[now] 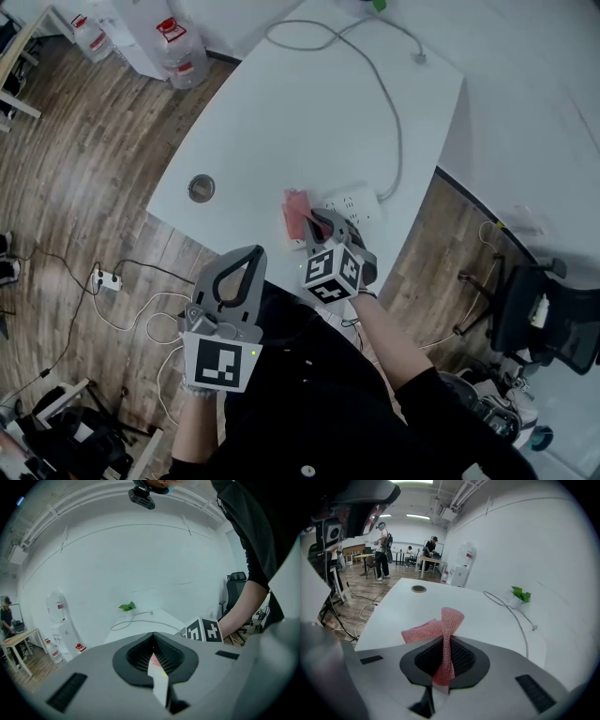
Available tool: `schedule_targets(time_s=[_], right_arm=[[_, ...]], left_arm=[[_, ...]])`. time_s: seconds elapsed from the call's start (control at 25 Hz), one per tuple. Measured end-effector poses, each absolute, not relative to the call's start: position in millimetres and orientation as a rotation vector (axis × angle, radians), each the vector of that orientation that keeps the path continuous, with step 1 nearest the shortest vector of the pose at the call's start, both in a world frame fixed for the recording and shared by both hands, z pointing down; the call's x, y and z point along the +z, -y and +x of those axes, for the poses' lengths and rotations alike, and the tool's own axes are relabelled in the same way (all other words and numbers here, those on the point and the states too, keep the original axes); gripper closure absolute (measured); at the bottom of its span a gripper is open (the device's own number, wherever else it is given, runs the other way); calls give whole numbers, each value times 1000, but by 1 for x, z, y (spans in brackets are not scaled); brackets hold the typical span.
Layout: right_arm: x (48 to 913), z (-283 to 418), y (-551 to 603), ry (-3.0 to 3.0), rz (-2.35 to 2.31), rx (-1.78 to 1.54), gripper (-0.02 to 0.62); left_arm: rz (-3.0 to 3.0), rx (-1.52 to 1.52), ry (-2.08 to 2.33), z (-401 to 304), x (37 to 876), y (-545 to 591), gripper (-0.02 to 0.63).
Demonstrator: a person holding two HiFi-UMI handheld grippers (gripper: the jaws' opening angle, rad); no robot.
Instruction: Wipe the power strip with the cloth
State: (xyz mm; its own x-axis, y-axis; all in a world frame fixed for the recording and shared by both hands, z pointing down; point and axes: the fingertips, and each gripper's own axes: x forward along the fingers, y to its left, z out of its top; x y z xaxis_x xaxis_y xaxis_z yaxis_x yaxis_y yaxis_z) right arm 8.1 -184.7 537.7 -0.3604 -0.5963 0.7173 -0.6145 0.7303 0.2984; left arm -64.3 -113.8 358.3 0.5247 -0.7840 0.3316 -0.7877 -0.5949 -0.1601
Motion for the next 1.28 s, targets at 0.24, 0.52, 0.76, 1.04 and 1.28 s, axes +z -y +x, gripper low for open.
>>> schedule_targets(time_s=[0.24,0.52,0.76,1.04,1.28], right_arm=[[539,37,193,2016,979,51,545],[539,70,202,1962,1065,84,545],[540,101,214,1911,1151,121,545],[538,138,221,1853,1252,175,545],[538,160,224,1811,1305,196,546]], left_arm=[[2772,587,1359,-49,358,120,592],[2811,582,1311,-38,357,122,592],[2823,591,1273,-29,361,126,592],[2849,600,1236,-20,359,126,592],[2860,587,1216,-11,359,129,592]])
